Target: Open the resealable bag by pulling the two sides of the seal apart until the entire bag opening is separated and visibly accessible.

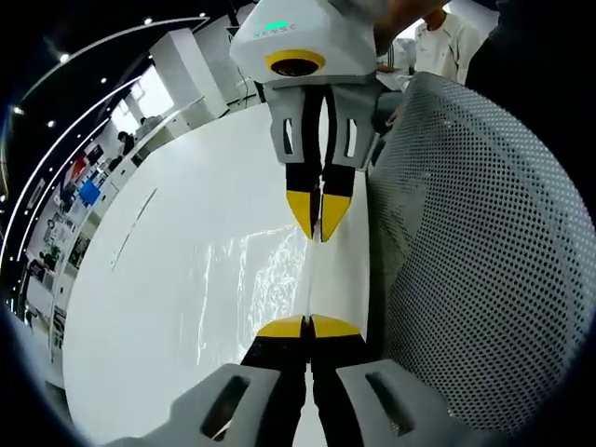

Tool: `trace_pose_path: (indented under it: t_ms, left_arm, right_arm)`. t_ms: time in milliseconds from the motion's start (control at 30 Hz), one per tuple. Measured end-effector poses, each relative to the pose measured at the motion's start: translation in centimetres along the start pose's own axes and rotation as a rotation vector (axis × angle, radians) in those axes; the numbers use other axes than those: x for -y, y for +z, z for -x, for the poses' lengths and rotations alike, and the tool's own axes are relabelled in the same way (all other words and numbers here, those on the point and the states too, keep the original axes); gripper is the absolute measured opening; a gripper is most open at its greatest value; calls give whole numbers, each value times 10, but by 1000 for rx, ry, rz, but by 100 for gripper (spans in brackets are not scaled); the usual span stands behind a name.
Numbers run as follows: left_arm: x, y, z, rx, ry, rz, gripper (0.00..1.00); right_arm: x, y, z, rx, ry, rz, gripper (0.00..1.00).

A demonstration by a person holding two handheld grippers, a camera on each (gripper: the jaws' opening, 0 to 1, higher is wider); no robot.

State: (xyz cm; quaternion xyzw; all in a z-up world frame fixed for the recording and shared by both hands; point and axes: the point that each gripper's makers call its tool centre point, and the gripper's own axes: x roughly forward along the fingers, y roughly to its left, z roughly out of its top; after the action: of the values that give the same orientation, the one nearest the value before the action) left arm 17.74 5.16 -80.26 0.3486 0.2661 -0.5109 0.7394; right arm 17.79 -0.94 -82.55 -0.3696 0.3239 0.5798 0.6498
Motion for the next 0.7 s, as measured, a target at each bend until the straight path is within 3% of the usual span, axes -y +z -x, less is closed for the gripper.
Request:
trace_pose_path:
  t_ms: [467,533,700]
  left_arm:
    - [-7,-9,6,-3,19,49,0]
    - [-6,-9,7,8,15,75,0]
    - [-3,-9,5,-3,1,36,0]
  right_arm:
    - [5,-28,9,-41,-22,-37,0]
    - [3,-27,11,-23,-14,-61,0]
    - [3,-27,10,-35,-31,-61,0]
